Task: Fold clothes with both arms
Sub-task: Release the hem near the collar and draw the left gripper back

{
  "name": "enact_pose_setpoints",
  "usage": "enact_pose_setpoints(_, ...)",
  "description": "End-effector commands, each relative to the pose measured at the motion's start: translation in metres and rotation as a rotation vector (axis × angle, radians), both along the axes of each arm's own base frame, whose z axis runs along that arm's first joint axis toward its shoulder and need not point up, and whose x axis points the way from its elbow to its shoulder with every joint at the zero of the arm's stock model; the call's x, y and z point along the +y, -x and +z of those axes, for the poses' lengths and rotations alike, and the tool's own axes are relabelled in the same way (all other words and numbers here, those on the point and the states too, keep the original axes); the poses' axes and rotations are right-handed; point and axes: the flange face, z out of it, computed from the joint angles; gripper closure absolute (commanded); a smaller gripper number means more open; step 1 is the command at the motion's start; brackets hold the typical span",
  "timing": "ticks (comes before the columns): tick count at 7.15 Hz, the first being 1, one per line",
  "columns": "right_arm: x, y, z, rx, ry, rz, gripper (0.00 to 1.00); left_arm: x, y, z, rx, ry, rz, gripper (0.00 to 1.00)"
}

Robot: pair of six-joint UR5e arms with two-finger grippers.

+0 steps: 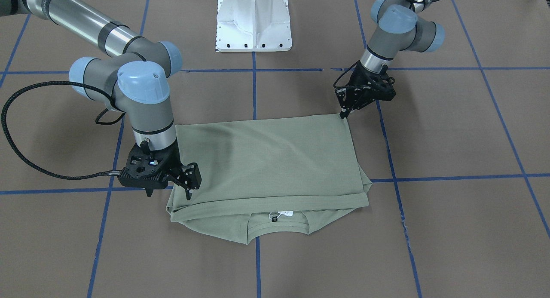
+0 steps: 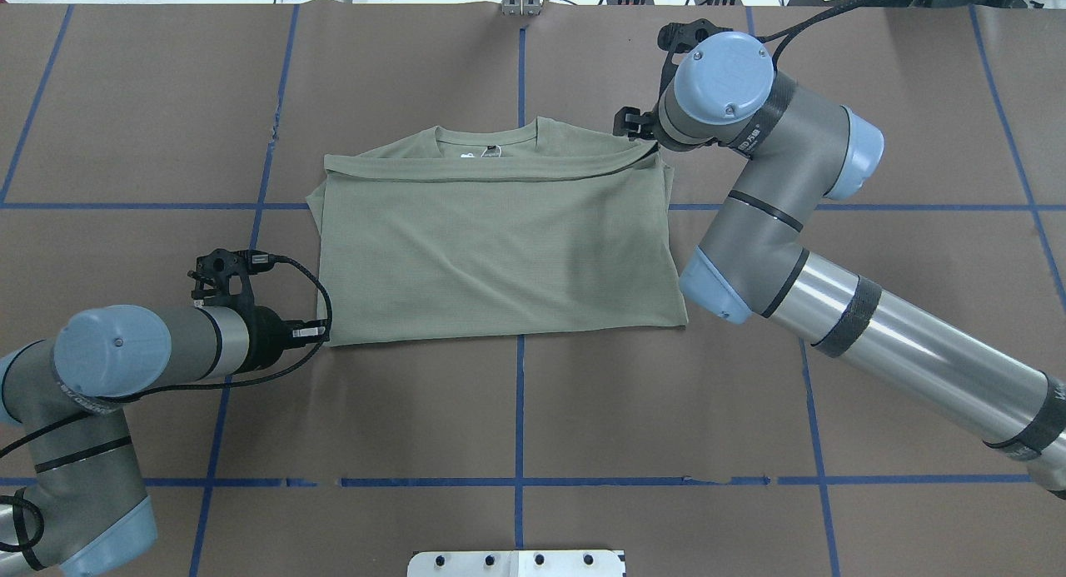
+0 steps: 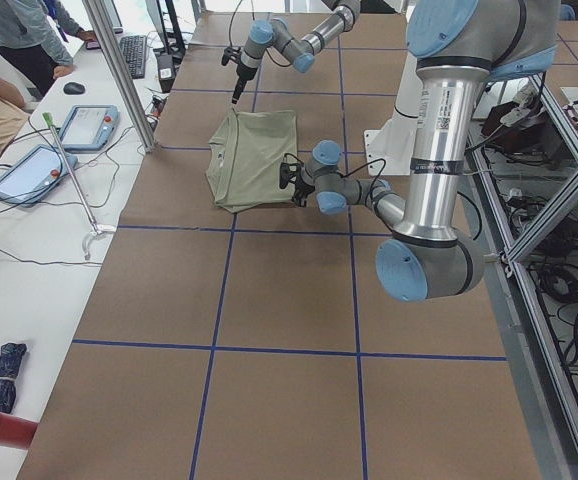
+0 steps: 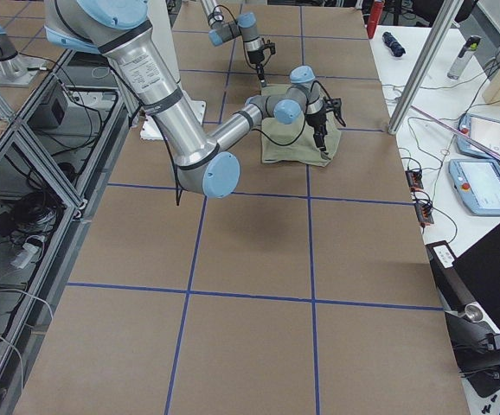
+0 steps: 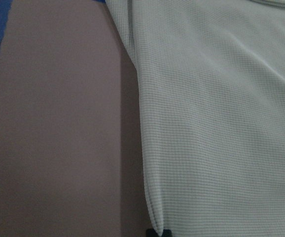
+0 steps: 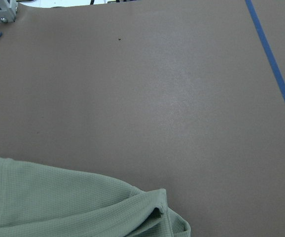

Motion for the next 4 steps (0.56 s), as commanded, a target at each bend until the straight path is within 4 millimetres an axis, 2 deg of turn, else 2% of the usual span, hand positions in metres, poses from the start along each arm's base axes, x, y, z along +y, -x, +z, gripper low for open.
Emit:
enact_pose_setpoints(1, 0.000, 0.000, 0.000, -0.001, 0.000, 0.000, 0.00, 0.000, 0.015, -0.009, -0.007, -0.065, 0.037, 1.00)
enact_pose_setpoints(2, 0.000, 0.000, 0.000, -0.001, 0.000, 0.002, 0.00, -0.028, 0.037, 0.000, -0.077, -0.171, 0.031, 1.00)
enact_pose_setpoints(3, 0.001, 0.000, 0.001, 0.001, 0.000, 0.002, 0.00, -0.070, 0.072, 0.016, -0.152, -0.240, -0.004, 1.00)
enact_pose_setpoints(4, 0.002, 0.001, 0.001, 0.002, 0.000, 0.001, 0.00, -0.110, 0.100, 0.045, -0.232, -0.250, -0.048, 1.00)
